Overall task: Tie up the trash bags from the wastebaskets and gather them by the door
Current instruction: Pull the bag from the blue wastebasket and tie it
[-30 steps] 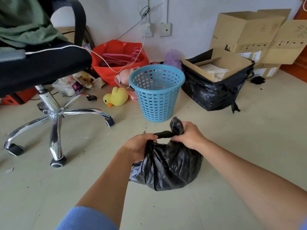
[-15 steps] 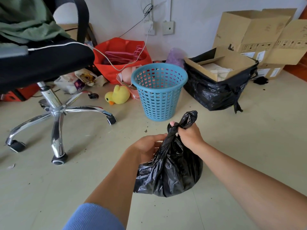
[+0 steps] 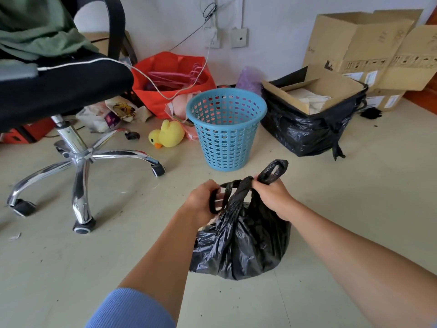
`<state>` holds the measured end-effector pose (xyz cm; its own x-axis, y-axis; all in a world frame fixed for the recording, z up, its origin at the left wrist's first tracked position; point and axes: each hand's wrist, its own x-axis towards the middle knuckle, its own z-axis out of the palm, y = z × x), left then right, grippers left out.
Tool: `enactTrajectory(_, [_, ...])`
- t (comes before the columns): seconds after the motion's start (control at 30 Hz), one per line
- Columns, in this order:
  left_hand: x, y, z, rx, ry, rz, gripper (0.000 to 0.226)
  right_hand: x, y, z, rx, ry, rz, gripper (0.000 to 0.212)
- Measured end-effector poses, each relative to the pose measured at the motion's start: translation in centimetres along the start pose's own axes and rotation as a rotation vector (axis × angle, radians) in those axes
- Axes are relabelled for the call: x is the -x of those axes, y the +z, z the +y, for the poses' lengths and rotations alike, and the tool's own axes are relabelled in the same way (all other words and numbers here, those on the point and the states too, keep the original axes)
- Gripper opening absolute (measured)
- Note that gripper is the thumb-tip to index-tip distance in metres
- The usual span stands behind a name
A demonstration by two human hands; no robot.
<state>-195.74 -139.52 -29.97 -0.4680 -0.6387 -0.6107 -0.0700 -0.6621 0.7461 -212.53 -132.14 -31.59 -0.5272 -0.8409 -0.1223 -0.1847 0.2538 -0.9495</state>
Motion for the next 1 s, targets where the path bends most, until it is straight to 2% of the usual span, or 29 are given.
enactTrajectory(0.07, [-0.1,-0.3,0.5,0.148,0.048,0.041,0.031,0.1,0.0,0.0,-0.075,0.100,-0.020,0.016])
enactTrajectory(0.17, [0.1,-0.7,1.6,0.431,0.141,0.017,0.043,-0.2,0.1,0.2,-0.123,0.232,0.079,0.035])
enactTrajectory(0.23, [0.3,-0.7,2.4,0.581,0.179,-0.020,0.046,-0.5,0.1,0.4,-0.081,0.221,0.182,0.034])
enactTrajectory(0.3, [0.5,-0.3,2.6,0.634,0.183,0.044,0.039,-0.8,-0.2,0.6,0.040,0.186,0.269,0.038])
enactTrajectory(0.37, [0.2,-0.7,2.2,0.472,0.194,0.243,0.029,-1.0,-1.3,1.1,0.187,0.202,0.361,0.045])
enactTrajectory(0.43, [-0.1,-2.0,1.3,0.171,0.240,0.462,0.029,-1.2,-3.3,2.6,0.270,0.272,0.427,0.052])
enactTrajectory(0.47, [-0.3,-2.8,0.8,0.031,0.270,0.536,0.031,-1.1,-4.4,3.4,0.261,0.311,0.443,0.051])
enactTrajectory(0.53, [-0.6,-4.0,-0.3,-0.219,0.313,0.569,0.035,-0.5,-5.8,4.7,0.121,0.416,0.450,0.046])
enactTrajectory(0.6, [-0.4,-3.9,-1.1,-0.490,0.313,0.449,0.044,-0.3,-6.2,5.0,-0.153,0.541,0.428,0.038])
enactTrajectory(0.7, [-0.1,-3.0,-1.1,-0.941,0.221,0.170,0.053,-0.7,-6.1,3.6,-0.520,0.623,0.358,0.033])
enactTrajectory(0.8, [0.3,-2.5,-0.7,-1.293,0.017,-0.090,0.043,-1.2,-5.7,1.8,-0.707,0.601,0.251,0.041])
enactTrajectory(0.87, [0.6,-2.2,-0.5,-1.329,0.008,-0.136,0.032,-0.8,-5.2,1.3,-0.697,0.562,0.096,0.039])
enactTrajectory(0.93, [1.0,-1.9,-0.1,-1.171,0.113,-0.087,0.030,0.1,-4.1,1.5,-0.504,0.537,-0.113,0.031])
enactTrajectory(1.0, [1.1,-1.9,0.6,-0.985,0.180,-0.060,0.039,0.6,-2.8,2.0,-0.298,0.508,-0.201,0.025])
